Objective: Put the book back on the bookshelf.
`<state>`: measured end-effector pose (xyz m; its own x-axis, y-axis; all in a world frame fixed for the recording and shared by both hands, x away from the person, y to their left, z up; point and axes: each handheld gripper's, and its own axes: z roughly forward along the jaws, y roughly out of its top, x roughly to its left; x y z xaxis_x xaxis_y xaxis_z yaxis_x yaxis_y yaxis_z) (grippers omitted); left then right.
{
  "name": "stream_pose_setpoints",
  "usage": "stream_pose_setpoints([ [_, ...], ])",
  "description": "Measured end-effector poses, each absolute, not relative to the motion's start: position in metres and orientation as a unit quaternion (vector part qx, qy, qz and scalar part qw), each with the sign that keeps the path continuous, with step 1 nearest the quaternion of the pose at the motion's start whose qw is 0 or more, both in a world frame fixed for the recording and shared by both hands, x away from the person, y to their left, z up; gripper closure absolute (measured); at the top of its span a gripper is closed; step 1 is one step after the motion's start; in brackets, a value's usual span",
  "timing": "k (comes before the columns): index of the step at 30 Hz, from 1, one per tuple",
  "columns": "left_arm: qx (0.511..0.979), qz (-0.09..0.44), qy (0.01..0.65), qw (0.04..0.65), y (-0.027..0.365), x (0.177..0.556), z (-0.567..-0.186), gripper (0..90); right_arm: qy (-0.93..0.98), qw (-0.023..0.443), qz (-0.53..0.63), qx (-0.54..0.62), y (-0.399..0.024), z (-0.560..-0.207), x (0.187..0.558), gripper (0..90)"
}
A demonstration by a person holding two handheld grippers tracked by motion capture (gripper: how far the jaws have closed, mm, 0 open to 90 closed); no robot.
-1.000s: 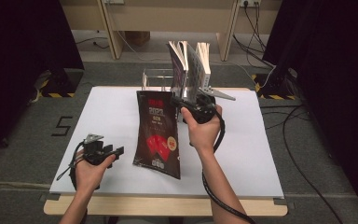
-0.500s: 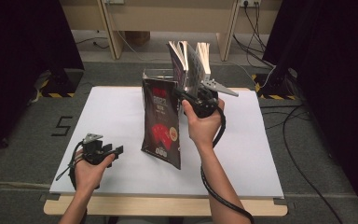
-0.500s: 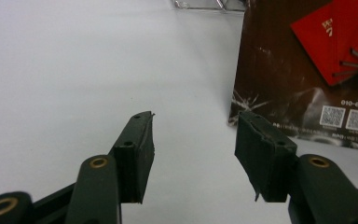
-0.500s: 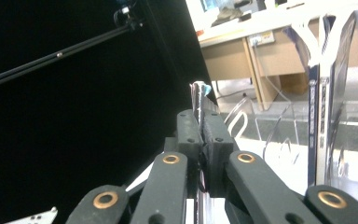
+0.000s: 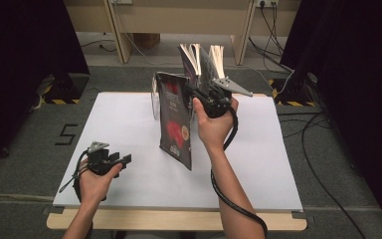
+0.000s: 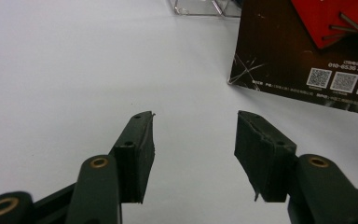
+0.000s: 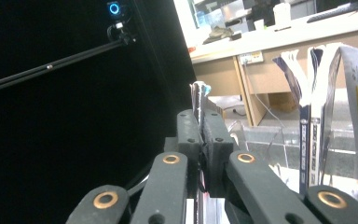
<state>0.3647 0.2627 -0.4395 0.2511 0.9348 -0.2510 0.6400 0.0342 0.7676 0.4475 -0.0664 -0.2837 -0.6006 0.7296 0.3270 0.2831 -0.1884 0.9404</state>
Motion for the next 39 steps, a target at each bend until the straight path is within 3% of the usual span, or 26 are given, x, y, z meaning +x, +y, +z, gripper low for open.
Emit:
stream_pose_setpoints([
  [10, 0.665, 0.184, 0.569, 0.446, 0.253, 0.366, -0.427, 45.7, 0.601, 0.201, 0.659, 0.405, -0.058, -0.274, 0.453, 87.8],
  [39, 0.668, 0.171, 0.481, 0.542, 0.187, 0.394, -0.354, 42.0, 0.591, 0.223, 0.657, 0.411, -0.043, -0.272, 0.462, 87.8],
])
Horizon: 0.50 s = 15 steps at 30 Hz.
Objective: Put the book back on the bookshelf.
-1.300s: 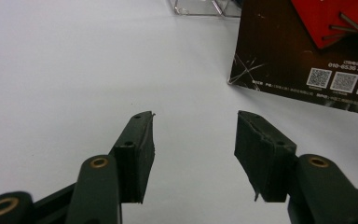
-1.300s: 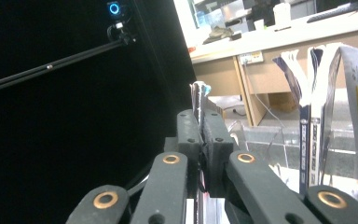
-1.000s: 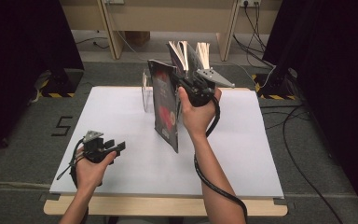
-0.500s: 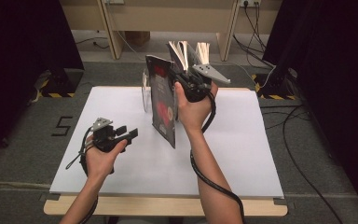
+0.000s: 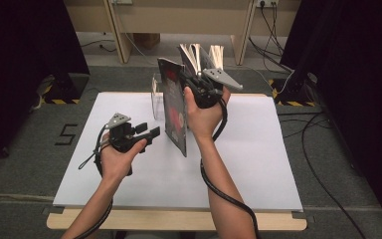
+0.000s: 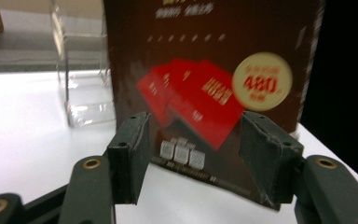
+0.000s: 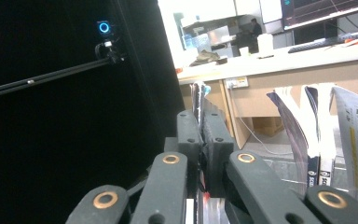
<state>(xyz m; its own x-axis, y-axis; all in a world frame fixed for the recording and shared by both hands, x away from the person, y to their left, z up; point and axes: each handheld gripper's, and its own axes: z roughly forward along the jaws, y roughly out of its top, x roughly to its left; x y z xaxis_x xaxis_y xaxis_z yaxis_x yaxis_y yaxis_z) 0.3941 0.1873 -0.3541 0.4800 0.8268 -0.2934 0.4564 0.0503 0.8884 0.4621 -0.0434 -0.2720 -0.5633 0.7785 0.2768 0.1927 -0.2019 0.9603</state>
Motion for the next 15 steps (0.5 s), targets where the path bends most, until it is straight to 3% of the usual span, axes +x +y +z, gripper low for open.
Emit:
stream_pose_setpoints([
  [15, 0.680, 0.182, 0.452, 0.548, 0.162, 0.406, -0.331, 40.8, 0.596, 0.228, 0.654, 0.407, -0.038, -0.276, 0.461, 87.7],
])
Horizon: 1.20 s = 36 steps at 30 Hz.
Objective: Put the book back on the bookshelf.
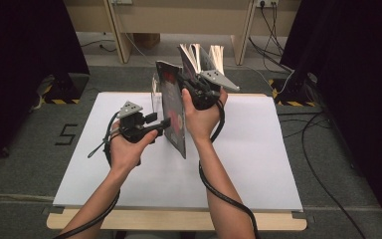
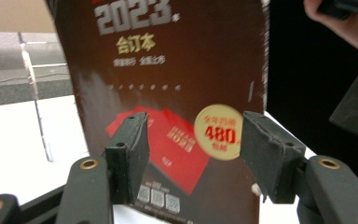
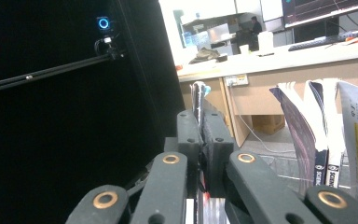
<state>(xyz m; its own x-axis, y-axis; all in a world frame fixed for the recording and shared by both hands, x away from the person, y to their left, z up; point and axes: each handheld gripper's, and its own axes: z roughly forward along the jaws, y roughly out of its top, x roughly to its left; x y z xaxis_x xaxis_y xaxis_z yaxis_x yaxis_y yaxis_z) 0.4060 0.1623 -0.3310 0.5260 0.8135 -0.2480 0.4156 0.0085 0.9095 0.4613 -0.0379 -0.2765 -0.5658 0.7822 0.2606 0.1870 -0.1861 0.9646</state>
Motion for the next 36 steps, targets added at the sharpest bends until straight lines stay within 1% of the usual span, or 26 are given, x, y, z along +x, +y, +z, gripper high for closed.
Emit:
stream_pose_setpoints([
  [10, 0.684, 0.182, 0.439, 0.553, 0.146, 0.415, -0.320, 40.6, 0.598, 0.226, 0.652, 0.408, -0.036, -0.279, 0.462, 87.7],
  [23, 0.686, 0.183, 0.435, 0.554, 0.132, 0.423, -0.319, 40.3, 0.600, 0.228, 0.648, 0.410, -0.035, -0.279, 0.461, 87.7],
  [30, 0.686, 0.205, 0.437, 0.544, 0.121, 0.428, -0.316, 38.8, 0.602, 0.234, 0.646, 0.408, -0.034, -0.278, 0.462, 87.6],
  [36, 0.684, 0.219, 0.447, 0.533, 0.114, 0.432, -0.317, 39.6, 0.604, 0.236, 0.643, 0.407, -0.034, -0.278, 0.462, 87.6],
])
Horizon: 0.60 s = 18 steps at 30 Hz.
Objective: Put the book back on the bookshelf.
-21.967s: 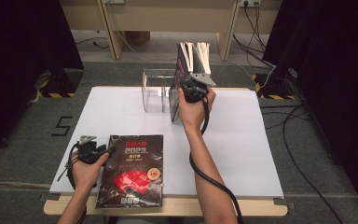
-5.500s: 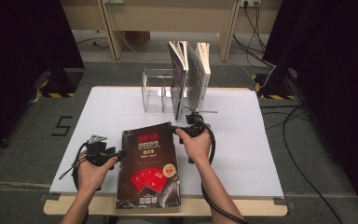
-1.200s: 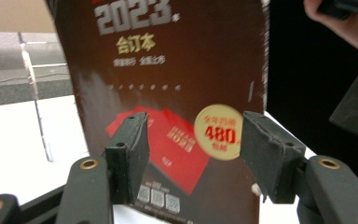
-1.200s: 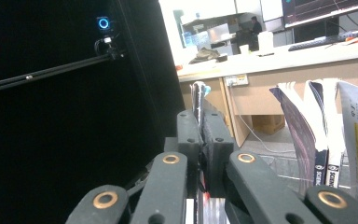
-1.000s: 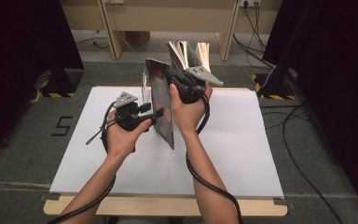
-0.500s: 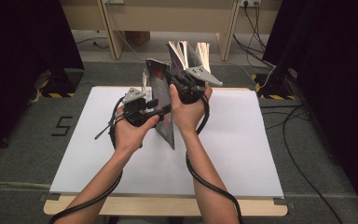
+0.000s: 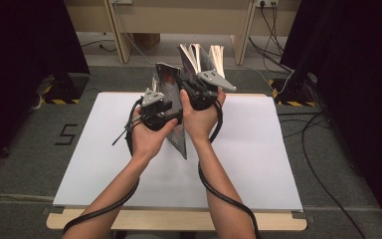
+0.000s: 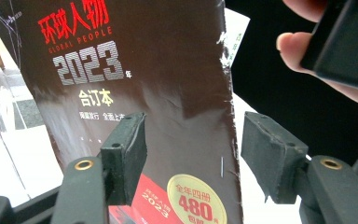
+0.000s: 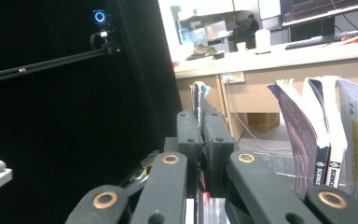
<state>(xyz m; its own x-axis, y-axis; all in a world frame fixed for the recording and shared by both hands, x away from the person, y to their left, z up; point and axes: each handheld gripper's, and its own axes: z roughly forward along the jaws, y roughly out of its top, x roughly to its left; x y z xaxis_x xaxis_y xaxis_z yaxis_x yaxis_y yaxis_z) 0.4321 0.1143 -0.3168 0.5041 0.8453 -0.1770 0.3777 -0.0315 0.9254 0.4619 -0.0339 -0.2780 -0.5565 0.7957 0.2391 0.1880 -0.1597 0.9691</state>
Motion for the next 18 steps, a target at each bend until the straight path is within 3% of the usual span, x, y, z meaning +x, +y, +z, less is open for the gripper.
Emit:
stream_pose_setpoints([
  [9, 0.683, 0.235, 0.458, 0.518, 0.103, 0.433, -0.321, 44.9, 0.610, 0.241, 0.639, 0.403, -0.032, -0.277, 0.460, 87.5],
  [18, 0.669, 0.236, 0.478, 0.518, 0.099, 0.426, -0.323, 58.9, 0.621, 0.244, 0.631, 0.395, -0.029, -0.276, 0.455, 87.3],
])
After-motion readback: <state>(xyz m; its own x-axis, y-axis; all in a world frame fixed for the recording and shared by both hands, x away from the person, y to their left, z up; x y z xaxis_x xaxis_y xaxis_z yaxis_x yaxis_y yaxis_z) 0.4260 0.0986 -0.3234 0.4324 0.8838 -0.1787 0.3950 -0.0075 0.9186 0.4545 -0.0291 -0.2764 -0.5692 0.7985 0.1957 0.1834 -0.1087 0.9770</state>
